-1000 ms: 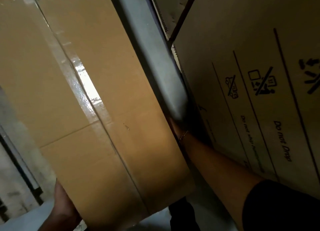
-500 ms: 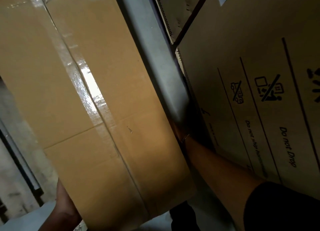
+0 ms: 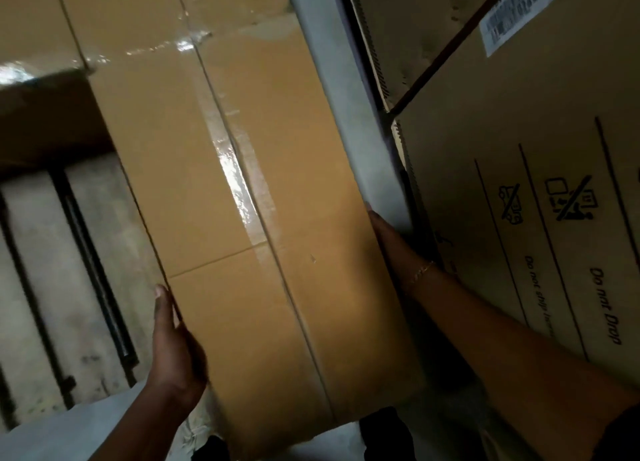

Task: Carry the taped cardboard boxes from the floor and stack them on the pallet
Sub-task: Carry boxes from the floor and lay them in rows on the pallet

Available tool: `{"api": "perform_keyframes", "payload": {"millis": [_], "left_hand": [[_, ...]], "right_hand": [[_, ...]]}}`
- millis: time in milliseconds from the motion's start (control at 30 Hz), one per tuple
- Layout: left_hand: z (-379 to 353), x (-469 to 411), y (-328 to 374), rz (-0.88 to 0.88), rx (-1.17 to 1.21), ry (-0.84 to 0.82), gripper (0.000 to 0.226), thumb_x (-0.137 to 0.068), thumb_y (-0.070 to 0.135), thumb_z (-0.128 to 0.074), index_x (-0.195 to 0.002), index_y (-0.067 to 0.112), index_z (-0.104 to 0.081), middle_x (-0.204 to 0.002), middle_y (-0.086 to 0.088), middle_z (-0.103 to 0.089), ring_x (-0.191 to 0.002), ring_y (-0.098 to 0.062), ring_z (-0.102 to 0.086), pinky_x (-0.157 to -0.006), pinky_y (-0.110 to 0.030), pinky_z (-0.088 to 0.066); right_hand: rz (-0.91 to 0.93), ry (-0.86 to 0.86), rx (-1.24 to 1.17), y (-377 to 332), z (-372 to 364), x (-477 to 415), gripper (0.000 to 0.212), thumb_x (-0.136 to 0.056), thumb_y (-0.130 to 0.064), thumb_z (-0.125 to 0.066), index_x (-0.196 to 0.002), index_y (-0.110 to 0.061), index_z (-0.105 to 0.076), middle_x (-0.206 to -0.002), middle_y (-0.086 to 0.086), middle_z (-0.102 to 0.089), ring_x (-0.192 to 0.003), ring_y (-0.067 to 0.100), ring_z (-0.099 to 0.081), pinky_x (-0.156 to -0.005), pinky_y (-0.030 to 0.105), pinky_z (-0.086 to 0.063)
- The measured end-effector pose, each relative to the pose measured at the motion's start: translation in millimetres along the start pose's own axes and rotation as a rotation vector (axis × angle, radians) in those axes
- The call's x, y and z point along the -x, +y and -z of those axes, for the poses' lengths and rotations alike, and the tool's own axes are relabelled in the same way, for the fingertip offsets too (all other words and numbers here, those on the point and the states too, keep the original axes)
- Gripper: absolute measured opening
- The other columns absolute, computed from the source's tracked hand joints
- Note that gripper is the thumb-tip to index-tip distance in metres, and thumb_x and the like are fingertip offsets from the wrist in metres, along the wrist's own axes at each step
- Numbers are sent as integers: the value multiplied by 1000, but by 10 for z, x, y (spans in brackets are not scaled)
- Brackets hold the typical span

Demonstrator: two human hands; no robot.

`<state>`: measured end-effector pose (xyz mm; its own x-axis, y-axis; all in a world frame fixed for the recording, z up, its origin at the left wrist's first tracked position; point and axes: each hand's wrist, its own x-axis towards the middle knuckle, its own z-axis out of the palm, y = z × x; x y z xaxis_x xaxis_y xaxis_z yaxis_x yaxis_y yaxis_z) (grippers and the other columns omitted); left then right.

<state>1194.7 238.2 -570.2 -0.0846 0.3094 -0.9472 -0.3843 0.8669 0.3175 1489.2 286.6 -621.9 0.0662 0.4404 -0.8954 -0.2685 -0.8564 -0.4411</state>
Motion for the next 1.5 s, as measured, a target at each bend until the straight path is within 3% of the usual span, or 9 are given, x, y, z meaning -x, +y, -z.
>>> {"api": "perform_keyframes", "payload": {"millis": [100,233,400,600,867,1067,1167,1300,1500], "left_hand": [[10,61,189,-50,-90,-25,82,-82,85,-41,-135,26,-61,-125,-7,-72,-118,-29,-65,-93,-46,-48],[19,161,408,-122,-279,52,62,-84,78,-53,-129,35,-57,-120,-1,-67,-116,-26,-60,-104,-48,-44],[2,228,484,-240,-397,79,24,-100,39,-57,-123,41,-62,-118,4,-71,-109,-22,-65,-100,-49,-51],[15,144,529,-285,-410,70,33,-101,39,-57,-133,34,-62,-114,9,-70,-102,-12,-63,-75,-30,-49],[196,155,318,-242,-509,58,51,-97,56,-57,-144,36,-54,-133,4,-65,-118,-20,-61,-105,-50,-50],[416,636,-492,-171,-634,53,62,-100,52,-55,-156,37,-34,-141,2,-60,-125,-22,-58,-108,-36,-43],[461,797,-854,-149,-594,81,59,-102,50,-51,-156,40,-29,-142,-1,-59,-124,-23,-58,-105,-36,-43],[445,781,-983,-164,-479,131,59,-102,49,-51,-156,40,-30,-148,2,-53,-128,-21,-55,-100,-31,-40],[491,741,-1024,-157,-491,125,59,-102,54,-49,-156,42,-29,-150,1,-51,-130,-24,-54,-105,-41,-42]], "right_hand": [[66,31,31,-236,-67,155,63,-89,-61,-56,-134,-18,-64,-127,4,-70,-119,22,-64,-100,35,-51],[132,39,194,-510,-281,280,79,-85,-74,-53,-145,-23,-53,-145,1,-56,-135,20,-50,-119,44,-34],[267,155,437,-517,-502,325,52,-106,-44,-41,-152,-20,-40,-152,3,-46,-140,24,-42,-108,30,-30],[337,297,480,-427,-589,195,49,-107,-29,-42,-155,-20,-35,-153,7,-45,-139,32,-43,-111,36,-33],[254,276,579,-527,-548,261,55,-108,-33,-43,-157,-16,-29,-158,13,-36,-143,35,-36,-116,43,-30],[83,231,660,-262,-366,591,69,-91,-65,-48,-144,-21,-47,-125,3,-51,-116,29,-53,-96,44,-41],[29,255,658,-45,-313,797,54,-100,-55,-46,-143,-22,-47,-137,-1,-50,-123,28,-51,-103,40,-40],[32,296,714,77,-320,813,69,-100,-56,-41,-157,-18,-30,-159,9,-36,-144,33,-36,-119,50,-27],[73,333,773,125,-301,722,59,-107,-44,-38,-154,-9,-32,-157,15,-38,-143,36,-36,-117,46,-27]]}}
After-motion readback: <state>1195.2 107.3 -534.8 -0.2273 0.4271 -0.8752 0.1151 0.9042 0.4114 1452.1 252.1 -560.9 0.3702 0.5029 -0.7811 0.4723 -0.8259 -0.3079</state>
